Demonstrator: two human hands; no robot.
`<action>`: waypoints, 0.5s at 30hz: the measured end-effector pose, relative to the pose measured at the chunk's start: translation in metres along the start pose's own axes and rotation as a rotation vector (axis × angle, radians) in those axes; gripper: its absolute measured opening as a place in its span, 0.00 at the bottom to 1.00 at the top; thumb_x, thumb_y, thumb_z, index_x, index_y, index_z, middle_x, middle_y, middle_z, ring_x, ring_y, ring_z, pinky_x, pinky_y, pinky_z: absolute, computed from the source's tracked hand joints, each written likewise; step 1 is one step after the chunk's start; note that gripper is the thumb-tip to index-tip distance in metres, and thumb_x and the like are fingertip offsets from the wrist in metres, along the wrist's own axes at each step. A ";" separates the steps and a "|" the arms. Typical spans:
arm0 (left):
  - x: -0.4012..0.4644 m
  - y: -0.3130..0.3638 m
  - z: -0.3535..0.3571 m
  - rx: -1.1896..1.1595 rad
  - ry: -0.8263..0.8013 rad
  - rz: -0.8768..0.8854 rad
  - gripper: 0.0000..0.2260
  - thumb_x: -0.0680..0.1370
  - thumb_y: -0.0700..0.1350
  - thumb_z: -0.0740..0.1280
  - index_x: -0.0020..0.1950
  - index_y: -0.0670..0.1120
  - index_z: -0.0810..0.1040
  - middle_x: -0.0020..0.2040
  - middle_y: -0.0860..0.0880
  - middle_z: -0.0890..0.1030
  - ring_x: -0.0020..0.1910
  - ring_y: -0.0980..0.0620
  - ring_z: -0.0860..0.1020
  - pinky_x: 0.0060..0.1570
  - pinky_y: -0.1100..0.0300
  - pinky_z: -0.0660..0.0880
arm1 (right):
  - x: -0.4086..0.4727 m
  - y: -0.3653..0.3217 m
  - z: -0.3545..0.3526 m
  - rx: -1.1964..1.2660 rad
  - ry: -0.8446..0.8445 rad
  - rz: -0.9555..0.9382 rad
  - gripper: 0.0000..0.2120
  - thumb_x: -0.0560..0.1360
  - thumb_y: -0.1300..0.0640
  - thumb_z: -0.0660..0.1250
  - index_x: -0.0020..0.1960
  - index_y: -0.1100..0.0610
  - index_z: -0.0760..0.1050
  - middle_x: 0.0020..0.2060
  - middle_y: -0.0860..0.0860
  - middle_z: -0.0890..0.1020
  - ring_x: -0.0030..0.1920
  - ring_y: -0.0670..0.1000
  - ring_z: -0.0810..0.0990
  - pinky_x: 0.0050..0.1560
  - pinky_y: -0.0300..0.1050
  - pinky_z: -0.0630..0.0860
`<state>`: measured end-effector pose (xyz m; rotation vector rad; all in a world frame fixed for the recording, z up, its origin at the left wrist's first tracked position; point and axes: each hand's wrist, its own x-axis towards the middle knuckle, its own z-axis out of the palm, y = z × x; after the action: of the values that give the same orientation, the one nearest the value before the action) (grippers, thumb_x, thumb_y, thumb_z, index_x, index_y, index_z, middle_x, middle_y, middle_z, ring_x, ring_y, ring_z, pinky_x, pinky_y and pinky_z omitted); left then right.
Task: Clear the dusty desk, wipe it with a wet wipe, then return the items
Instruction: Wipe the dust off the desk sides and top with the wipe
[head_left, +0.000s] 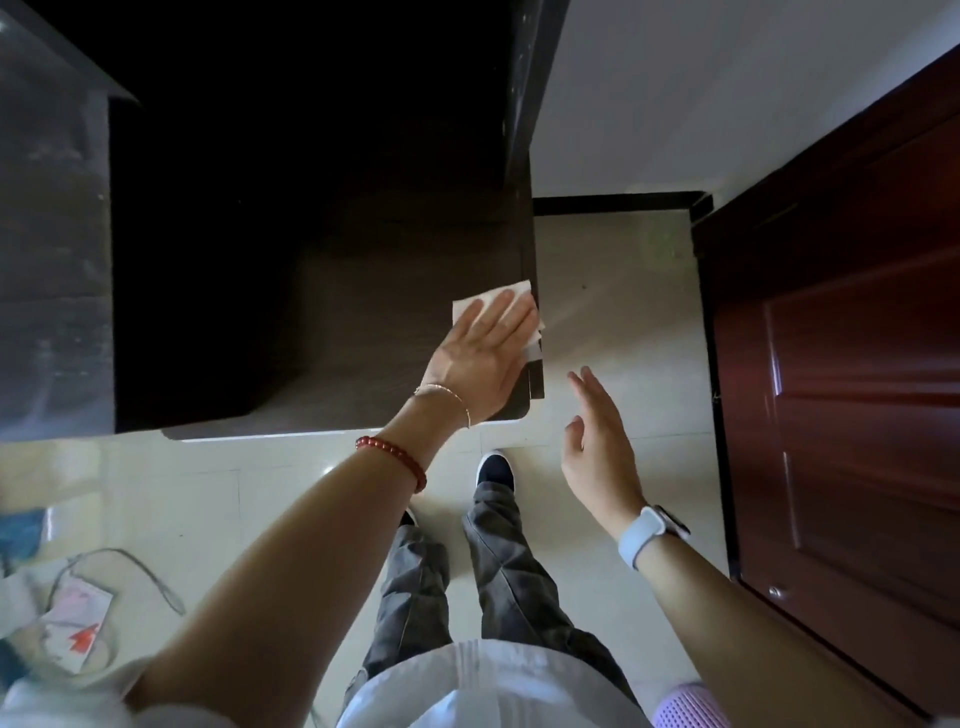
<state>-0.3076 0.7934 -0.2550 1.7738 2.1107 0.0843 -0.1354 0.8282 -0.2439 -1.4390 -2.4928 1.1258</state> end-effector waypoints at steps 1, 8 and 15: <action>-0.008 0.002 0.005 0.013 0.018 0.012 0.22 0.79 0.46 0.49 0.74 0.45 0.56 0.75 0.47 0.57 0.74 0.46 0.53 0.72 0.51 0.44 | 0.000 -0.001 -0.001 0.006 -0.020 0.002 0.22 0.77 0.68 0.55 0.70 0.59 0.64 0.72 0.54 0.64 0.72 0.51 0.60 0.64 0.35 0.59; -0.107 -0.021 0.034 -0.102 0.170 0.009 0.24 0.72 0.33 0.57 0.68 0.46 0.66 0.69 0.48 0.68 0.69 0.48 0.64 0.70 0.54 0.56 | -0.015 -0.009 0.004 -0.005 -0.092 -0.128 0.21 0.75 0.68 0.55 0.69 0.62 0.66 0.69 0.58 0.67 0.70 0.56 0.65 0.67 0.46 0.64; -0.140 -0.027 -0.055 -0.680 0.425 -0.841 0.09 0.76 0.35 0.62 0.50 0.40 0.81 0.45 0.42 0.82 0.42 0.46 0.78 0.41 0.62 0.69 | -0.024 -0.075 0.000 0.101 -0.084 -0.257 0.21 0.76 0.55 0.52 0.65 0.60 0.70 0.64 0.56 0.73 0.65 0.51 0.68 0.65 0.44 0.66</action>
<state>-0.3330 0.6646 -0.1774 0.4475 2.5052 0.8760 -0.1763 0.7867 -0.1914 -1.0310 -2.5412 1.2609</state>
